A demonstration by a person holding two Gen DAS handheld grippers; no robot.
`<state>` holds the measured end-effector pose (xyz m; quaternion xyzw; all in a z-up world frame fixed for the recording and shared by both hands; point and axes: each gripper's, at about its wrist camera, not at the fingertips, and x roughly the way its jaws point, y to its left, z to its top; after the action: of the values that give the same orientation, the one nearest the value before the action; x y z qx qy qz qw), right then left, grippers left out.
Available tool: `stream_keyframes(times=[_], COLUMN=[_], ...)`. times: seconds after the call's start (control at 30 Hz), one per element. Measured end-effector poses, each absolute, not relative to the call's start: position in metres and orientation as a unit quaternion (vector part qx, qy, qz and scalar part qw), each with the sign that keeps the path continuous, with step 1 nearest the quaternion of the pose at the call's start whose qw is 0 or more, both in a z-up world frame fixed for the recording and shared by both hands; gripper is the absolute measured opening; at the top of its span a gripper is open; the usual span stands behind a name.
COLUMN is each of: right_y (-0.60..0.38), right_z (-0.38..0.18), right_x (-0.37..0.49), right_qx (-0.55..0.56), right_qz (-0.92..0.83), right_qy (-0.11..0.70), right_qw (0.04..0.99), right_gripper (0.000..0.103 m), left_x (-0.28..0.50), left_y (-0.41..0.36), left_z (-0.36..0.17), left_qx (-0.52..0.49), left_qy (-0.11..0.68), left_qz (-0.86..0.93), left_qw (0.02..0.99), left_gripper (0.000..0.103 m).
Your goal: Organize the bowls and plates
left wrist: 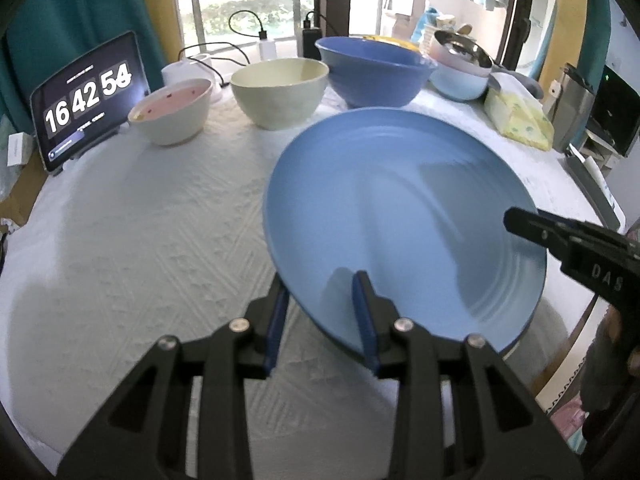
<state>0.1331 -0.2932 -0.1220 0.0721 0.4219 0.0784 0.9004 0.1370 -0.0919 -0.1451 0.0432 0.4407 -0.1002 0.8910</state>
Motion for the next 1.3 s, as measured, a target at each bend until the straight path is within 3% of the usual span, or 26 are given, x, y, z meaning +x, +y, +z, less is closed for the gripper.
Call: stream_keyframes(times=[0.27, 0.4, 1.0, 1.13, 1.3], right_y=[-0.297, -0.299, -0.289, -0.291, -0.298], right_z=[-0.122, -0.121, -0.114, -0.115, -0.118], right_x=[0.133, 0.132, 0.133, 0.137, 0.143], right_qx=[0.073, 0.072, 0.065, 0.070, 0.076], right_qz=[0.064, 0.056, 0.056, 0.050, 0.043], right_qy=[0.424, 0.423, 0.416, 0.416, 0.417], right_qw=[0.901, 0.902, 0.905, 0.905, 0.905], right_gripper=[0.025, 0.025, 0.025, 0.035, 0.037], left_x=[0.132, 0.129, 0.129, 0.135, 0.145], left_y=[-0.094, -0.096, -0.068, -0.065, -0.067], left_z=[-0.147, -0.147, -0.128, -0.128, -0.129], left_qx=[0.060, 0.064, 0.032, 0.028, 0.026], left_qy=[0.437, 0.434, 0.399, 0.396, 0.393], left_qz=[-0.110, -0.123, -0.090, -0.083, -0.080], left_qw=[0.891, 0.890, 0.912, 0.914, 0.916], left_gripper=[0.038, 0.047, 0.048, 0.048, 0.048])
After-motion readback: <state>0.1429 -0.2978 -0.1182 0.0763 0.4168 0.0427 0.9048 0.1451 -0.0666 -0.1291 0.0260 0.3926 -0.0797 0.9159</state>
